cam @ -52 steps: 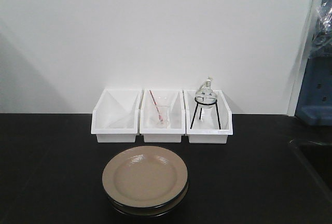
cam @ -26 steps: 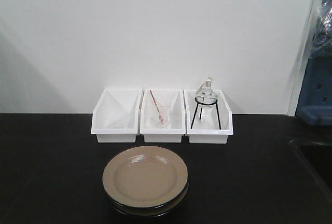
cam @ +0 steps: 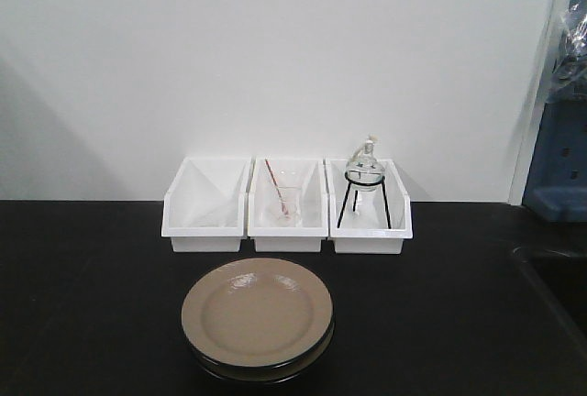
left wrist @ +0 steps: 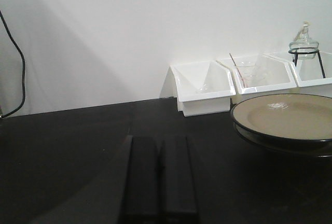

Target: Arrange circular plates on left workspace

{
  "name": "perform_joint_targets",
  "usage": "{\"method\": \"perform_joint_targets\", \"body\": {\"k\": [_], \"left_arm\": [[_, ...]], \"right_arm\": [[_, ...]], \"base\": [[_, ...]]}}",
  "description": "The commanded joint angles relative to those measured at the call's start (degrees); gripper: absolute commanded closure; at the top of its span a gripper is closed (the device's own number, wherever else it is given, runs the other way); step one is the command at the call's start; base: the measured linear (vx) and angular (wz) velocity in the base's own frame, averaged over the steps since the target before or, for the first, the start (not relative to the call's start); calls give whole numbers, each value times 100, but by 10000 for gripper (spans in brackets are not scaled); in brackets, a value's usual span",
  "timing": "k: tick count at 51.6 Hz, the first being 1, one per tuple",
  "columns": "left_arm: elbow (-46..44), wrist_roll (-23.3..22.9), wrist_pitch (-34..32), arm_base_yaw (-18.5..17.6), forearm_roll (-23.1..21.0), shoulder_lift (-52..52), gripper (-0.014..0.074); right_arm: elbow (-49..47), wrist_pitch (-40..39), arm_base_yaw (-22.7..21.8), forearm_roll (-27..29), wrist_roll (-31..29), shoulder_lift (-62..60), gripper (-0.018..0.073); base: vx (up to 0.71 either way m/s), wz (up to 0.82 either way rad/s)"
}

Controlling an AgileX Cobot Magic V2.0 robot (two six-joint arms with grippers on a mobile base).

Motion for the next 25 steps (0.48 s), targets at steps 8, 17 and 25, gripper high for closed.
{"method": "perform_joint_targets", "body": {"k": [8, 17, 25], "left_arm": [[109, -58, -467, -36, 0, -82, 596], [109, -58, -467, -36, 0, -82, 596], [109, -58, -467, -36, 0, -82, 596]], "right_arm": [[122, -436, -23, -70, -15, -78, 561], [122, -436, -23, -70, -15, -78, 561], [122, -436, -23, -70, -15, -78, 561]], "base": [[0, 0], [0, 0], [0, 0]]}}
